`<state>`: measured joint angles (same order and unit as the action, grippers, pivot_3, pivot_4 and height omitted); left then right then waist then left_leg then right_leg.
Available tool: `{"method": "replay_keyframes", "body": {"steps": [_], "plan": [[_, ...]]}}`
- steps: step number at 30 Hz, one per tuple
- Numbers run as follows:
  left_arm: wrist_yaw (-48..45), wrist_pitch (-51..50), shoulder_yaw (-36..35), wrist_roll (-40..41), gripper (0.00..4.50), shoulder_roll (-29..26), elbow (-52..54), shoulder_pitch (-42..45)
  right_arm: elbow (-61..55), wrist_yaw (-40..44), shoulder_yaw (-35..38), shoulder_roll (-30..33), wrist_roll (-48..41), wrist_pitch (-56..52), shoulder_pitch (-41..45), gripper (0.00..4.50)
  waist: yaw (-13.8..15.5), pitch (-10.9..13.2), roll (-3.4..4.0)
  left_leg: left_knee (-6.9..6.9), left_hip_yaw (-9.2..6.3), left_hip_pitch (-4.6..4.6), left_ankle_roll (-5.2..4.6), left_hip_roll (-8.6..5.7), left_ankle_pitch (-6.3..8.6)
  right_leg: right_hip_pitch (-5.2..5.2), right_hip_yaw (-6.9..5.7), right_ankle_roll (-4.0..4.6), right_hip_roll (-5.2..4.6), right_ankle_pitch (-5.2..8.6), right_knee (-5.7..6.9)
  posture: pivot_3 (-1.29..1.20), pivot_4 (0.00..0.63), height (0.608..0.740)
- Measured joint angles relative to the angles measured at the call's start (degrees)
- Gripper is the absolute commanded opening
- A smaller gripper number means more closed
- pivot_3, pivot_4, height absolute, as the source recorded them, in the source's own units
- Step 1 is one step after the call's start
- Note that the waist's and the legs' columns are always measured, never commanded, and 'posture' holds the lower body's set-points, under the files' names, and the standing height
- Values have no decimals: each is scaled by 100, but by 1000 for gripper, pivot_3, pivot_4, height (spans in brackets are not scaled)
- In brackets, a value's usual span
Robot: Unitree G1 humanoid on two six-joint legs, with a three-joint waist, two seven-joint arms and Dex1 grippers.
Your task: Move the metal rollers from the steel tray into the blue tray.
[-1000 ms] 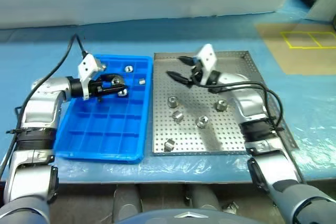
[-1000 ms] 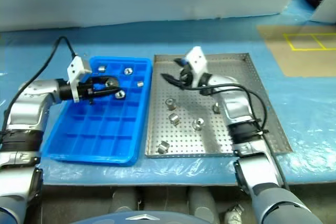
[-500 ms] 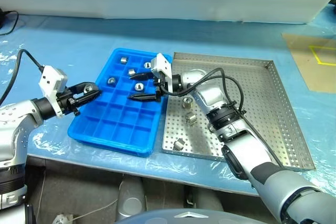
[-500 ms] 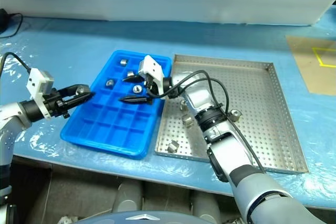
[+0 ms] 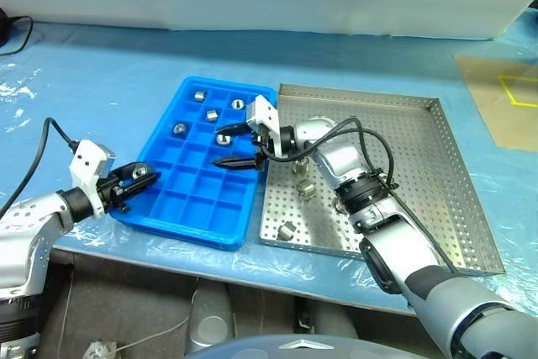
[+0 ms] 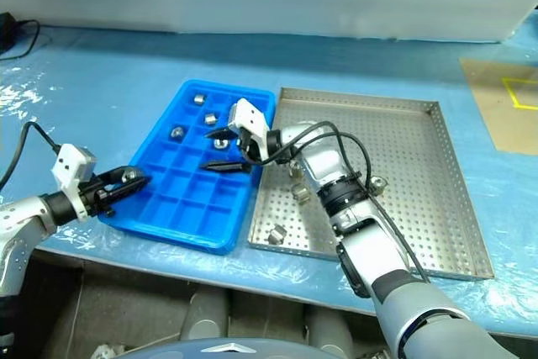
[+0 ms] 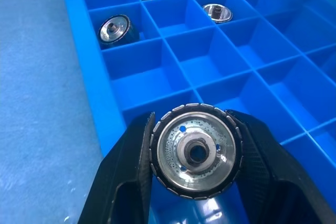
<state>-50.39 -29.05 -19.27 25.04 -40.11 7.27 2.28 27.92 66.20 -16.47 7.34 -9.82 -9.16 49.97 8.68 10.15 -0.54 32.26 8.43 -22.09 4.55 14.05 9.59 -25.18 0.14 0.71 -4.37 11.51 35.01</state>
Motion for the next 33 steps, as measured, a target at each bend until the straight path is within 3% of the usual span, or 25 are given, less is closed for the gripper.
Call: {"method": "replay_keyframes", "body": {"steps": [3,9,18,21,25,33], "plan": [[67,15,126,-41,1729,15,-125,100,-93,-83,0,31,28,-6,-48,3770,-5,-1,2,-2,0,9,3,-1,-2,2,3,0,0,0,7,257,150,740],[5,105,252,-7,3709,7,-295,243,-176,-256,0,77,73,-18,-158,3770,-28,-2,3,-3,0,25,12,-1,-7,0,11,4,3,3,34,241,150,740],[116,-133,618,58,3709,92,-304,906,-220,-520,16,151,75,-26,-240,3770,-13,-1,1,0,0,21,27,4,-17,-1,7,10,1,7,53,175,150,740],[40,-292,772,303,3709,187,-188,1621,-428,-583,97,311,62,-115,-280,3770,2,-1,0,10,0,11,43,0,-27,-2,5,10,0,7,53,175,150,740],[-155,-399,989,530,3709,264,-289,2743,-548,-774,456,710,60,-188,-339,3770,-63,-2,-1,17,1,14,47,-6,-30,-1,9,10,2,6,56,-4,150,740],[-1039,325,2379,-198,3709,1100,-2404,3957,-1332,-1616,1389,1540,5,-648,-997,3770,-402,-4,-1,18,5,11,44,-16,-30,1,24,5,9,3,42,-232,150,740]]}}
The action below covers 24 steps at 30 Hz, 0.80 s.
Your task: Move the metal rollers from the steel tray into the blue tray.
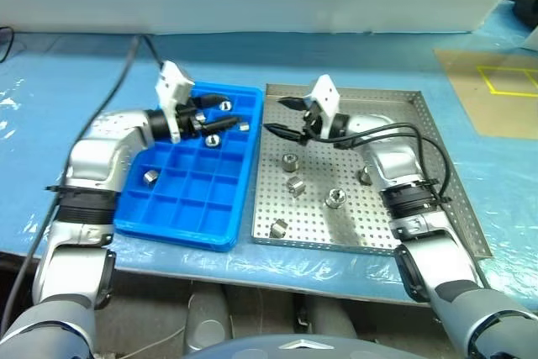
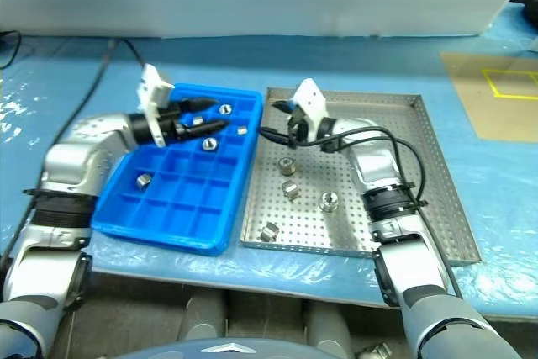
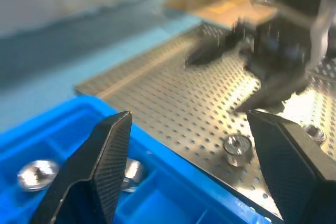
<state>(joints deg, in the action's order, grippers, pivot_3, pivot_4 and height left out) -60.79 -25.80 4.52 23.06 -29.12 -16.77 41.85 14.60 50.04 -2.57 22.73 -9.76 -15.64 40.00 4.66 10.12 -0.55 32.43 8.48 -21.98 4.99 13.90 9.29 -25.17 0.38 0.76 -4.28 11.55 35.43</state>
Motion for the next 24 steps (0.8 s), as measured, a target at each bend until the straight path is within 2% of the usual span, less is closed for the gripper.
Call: {"method": "replay_keyframes", "body": {"steps": [4,6,13,18,24], "plan": [[-523,723,413,-492,3709,369,-1301,509,-755,-334,520,500,-94,-403,-656,3770,-183,0,-1,-1,1,6,-9,0,4,2,49,-2,8,-2,-2,-370,150,740],[-599,1246,495,-767,3709,770,-2199,960,-1273,-528,713,649,-166,-632,-1067,3770,-256,0,-2,1,5,13,-16,-7,8,9,66,-4,9,-3,-9,-398,150,740],[-961,2338,706,-1434,3709,1515,-3973,1619,-2458,-1099,1190,859,-299,-1251,-1865,3770,-628,-1,-1,13,47,35,-52,-21,29,46,125,-45,10,-30,-67,-523,150,740],[-1170,2769,714,-1778,3709,1534,-4586,1769,-2936,-1335,1276,870,-391,-1553,-2253,3770,-726,-1,-1,29,54,50,-72,-21,41,52,131,-45,10,-30,-68,-537,150,740],[-1297,3167,702,-2096,3709,1411,-4881,1887,-3001,-1464,1291,931,-398,-1618,-2293,3770,-743,-1,-1,34,68,61,-80,-21,47,59,135,-44,8,-31,-71,-526,150,740]]}}
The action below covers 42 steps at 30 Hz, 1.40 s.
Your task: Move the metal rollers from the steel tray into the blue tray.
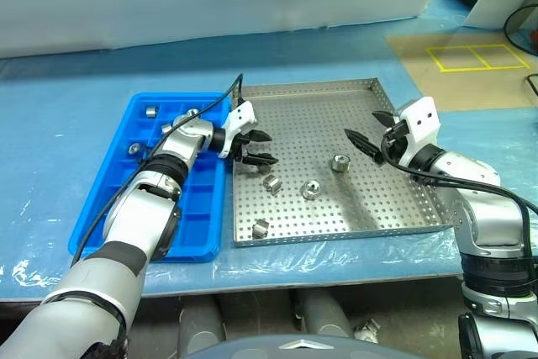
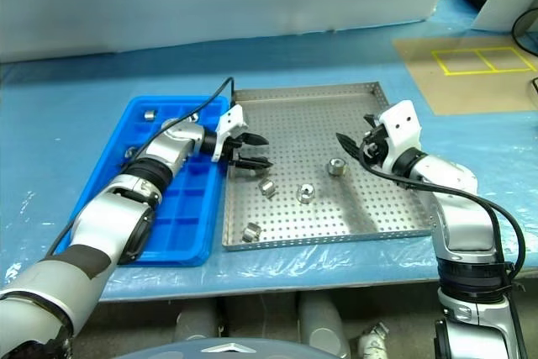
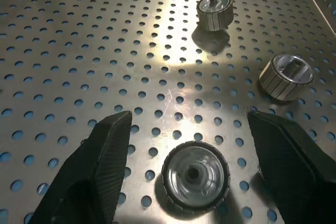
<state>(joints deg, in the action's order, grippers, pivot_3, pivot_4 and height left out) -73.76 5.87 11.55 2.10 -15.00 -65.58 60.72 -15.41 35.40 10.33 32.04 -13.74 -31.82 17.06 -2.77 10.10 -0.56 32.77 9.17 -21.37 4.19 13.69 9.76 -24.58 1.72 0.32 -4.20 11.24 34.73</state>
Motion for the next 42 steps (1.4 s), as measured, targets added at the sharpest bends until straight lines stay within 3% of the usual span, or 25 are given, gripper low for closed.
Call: {"method": "replay_keyframes", "body": {"steps": [17,25,28,32,42], "plan": [[347,805,405,-1158,3709,-70,-81,98,95,-215,-101,-44,4,63,86,3770,-112,-3,4,0,14,22,-29,-1,18,17,-1,-1,-2,1,-5,-544,150,740],[333,811,419,-1316,3709,-31,-147,147,95,-356,-100,-53,5,103,-33,3770,-130,-6,10,-1,22,25,-35,-2,23,18,-1,-2,-3,2,-11,-548,150,740],[223,909,412,-1316,3067,-27,-146,146,95,-422,-100,-54,14,141,-33,3770,-128,-7,11,-2,26,22,-44,-3,28,17,-1,-2,-4,1,-21,-548,150,740],[199,1011,342,-1259,1759,9,-153,135,95,-465,-100,-70,15,172,-32,3770,-125,-7,11,-1,31,19,-54,-4,34,18,-2,-2,-6,1,-27,-544,150,740],[111,1092,356,-1241,1718,-2,-149,108,97,-543,-104,-76,15,217,-30,3770,-122,-7,11,-6,33,17,-57,-4,36,18,-1,-2,-8,1,-38,-536,150,740]]}}
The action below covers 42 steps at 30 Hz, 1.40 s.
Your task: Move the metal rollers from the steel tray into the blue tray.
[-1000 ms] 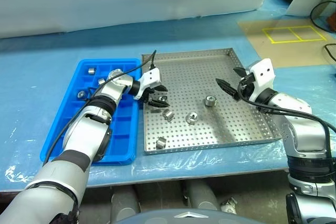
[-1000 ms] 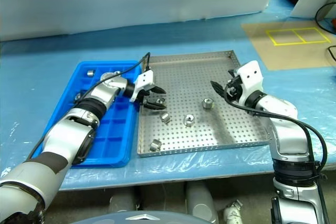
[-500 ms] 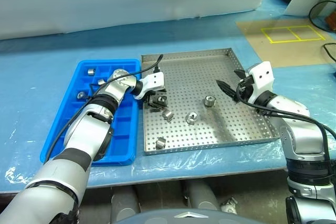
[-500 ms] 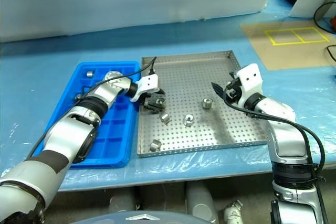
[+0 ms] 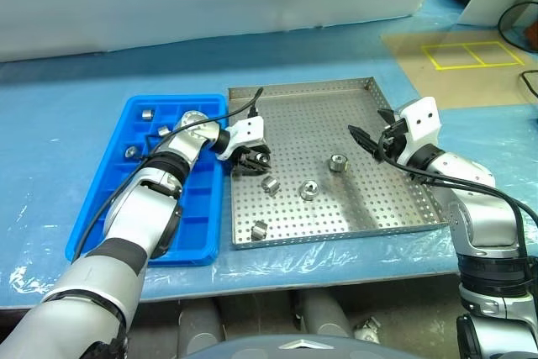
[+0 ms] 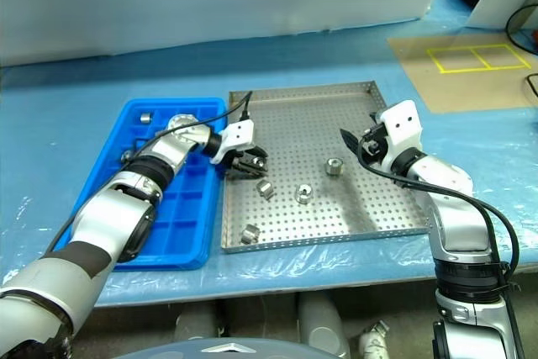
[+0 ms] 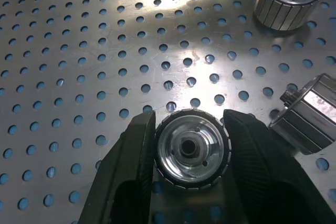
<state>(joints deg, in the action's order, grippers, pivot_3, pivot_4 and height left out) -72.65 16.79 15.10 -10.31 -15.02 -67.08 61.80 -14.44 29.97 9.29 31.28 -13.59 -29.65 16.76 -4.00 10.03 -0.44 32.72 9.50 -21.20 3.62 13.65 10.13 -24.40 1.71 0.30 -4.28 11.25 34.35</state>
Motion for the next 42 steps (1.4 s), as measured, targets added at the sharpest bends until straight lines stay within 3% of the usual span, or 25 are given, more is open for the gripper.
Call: {"method": "replay_keyframes", "body": {"steps": [5,11,21,30,34,38,42], "plan": [[-58,-124,-117,93,1718,20,13,0,2,-7,-44,-26,0,41,7,3770,2,0,0,-1,2,0,0,0,0,0,-1,0,0,0,-2,-520,150,740],[-723,-943,-607,809,1718,142,347,14,98,63,-144,-59,-17,68,168,3770,8,3,-4,-10,3,-33,-1,1,0,-32,1,2,0,-1,-12,-475,150,740],[-1114,-1767,-653,1010,1718,-740,1631,-88,604,680,-709,-199,-52,191,958,3770,61,5,-3,-38,6,-38,6,4,-5,-47,-1,2,1,-1,-16,-293,150,740],[-958,-3684,-1363,1923,1718,-2194,4778,-1428,1414,1911,-1723,-773,-230,470,2085,3770,417,9,0,-57,5,-34,63,20,-37,-76,-13,19,-2,9,36,7,150,740],[-570,-4545,-1824,2323,1718,-2742,6082,-2593,2387,2471,-2082,-1106,-136,937,2637,3770,642,13,0,-56,2,-42,70,27,-41,-87,-26,22,-3,11,42,145,150,740],[52,-5109,-2503,2656,1718,-2995,7071,-3656,3299,3057,-2256,-1503,-75,1396,3234,3770,794,14,-1,-56,-11,-56,74,29,-43,-93,-46,26,-5,13,42,251,150,740],[875,-5040,-3030,2772,1718,-2868,7273,-4149,3748,3585,-2471,-1886,-37,1733,3478,3770,991,14,-2,-56,-41,-73,72,33,-42,-91,-80,34,-6,18,44,317,150,740]]}}
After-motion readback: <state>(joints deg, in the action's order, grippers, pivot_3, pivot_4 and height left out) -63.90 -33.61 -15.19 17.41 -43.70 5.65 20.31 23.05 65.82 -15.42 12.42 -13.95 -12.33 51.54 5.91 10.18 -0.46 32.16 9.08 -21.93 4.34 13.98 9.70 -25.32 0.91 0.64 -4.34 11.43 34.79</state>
